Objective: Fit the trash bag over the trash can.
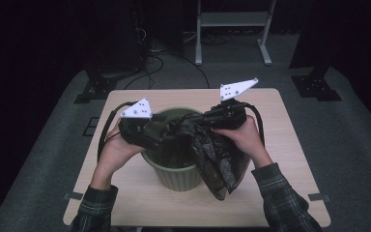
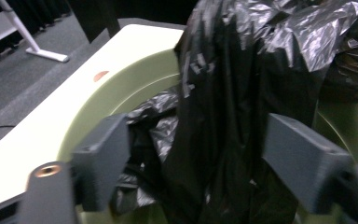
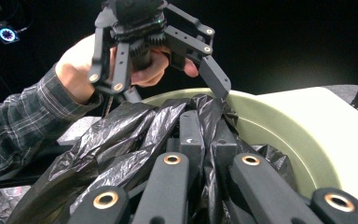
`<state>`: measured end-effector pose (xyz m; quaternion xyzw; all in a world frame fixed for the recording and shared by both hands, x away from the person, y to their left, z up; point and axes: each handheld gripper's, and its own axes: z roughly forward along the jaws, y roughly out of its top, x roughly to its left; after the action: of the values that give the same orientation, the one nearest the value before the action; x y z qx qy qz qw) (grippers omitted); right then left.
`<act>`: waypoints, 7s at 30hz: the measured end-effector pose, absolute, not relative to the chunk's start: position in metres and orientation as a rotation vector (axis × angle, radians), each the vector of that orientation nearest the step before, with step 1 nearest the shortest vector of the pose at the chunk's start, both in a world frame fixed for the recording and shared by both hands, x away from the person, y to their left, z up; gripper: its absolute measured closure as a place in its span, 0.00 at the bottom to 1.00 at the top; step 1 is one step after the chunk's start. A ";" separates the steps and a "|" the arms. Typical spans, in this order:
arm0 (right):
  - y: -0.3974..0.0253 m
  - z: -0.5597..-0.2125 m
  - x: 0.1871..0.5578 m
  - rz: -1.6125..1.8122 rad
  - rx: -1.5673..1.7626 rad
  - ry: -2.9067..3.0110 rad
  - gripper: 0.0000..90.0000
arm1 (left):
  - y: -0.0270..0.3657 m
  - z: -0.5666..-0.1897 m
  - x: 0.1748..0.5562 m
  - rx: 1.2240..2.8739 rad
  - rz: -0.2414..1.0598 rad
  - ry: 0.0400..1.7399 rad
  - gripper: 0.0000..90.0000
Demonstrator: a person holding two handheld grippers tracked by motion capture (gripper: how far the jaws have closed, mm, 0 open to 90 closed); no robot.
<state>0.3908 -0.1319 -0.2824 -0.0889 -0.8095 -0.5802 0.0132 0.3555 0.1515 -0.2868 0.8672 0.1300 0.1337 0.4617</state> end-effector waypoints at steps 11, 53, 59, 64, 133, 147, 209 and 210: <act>-0.123 -0.282 0.389 -1.800 -0.233 -2.492 0.97 | 0.129 -0.289 0.358 2.202 0.291 0.216 0.21; -0.269 -0.322 0.334 -1.884 -0.638 -2.557 0.61 | 0.162 -0.293 0.374 2.220 0.341 0.609 0.98; -0.270 -0.327 0.330 -1.877 -0.649 -2.566 0.61 | 0.161 -0.293 0.374 2.226 0.332 0.607 0.98; -0.266 -0.325 0.331 -1.868 -0.645 -2.583 0.61 | 0.160 -0.294 0.375 2.233 0.323 0.601 0.98; -0.282 -0.330 0.325 -1.848 -0.690 -2.623 0.59 | 0.144 -0.302 0.380 2.280 0.293 0.539 0.95; -0.243 -0.325 0.340 -1.886 -0.547 -2.577 1.00 | 0.139 -0.306 0.378 2.301 0.282 0.516 0.94; -0.230 -0.344 0.349 -1.869 -0.572 -2.608 1.00 | 0.140 -0.308 0.376 2.308 0.286 0.507 0.90; -0.229 -0.342 0.349 -1.883 -0.567 -2.602 1.00 | 0.140 -0.308 0.376 2.307 0.284 0.507 0.90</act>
<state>0.3492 -0.2292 -0.3416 -0.1735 -0.7963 -0.5764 -0.0602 0.3760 0.1396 -0.3082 0.9000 0.1978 0.1108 0.3723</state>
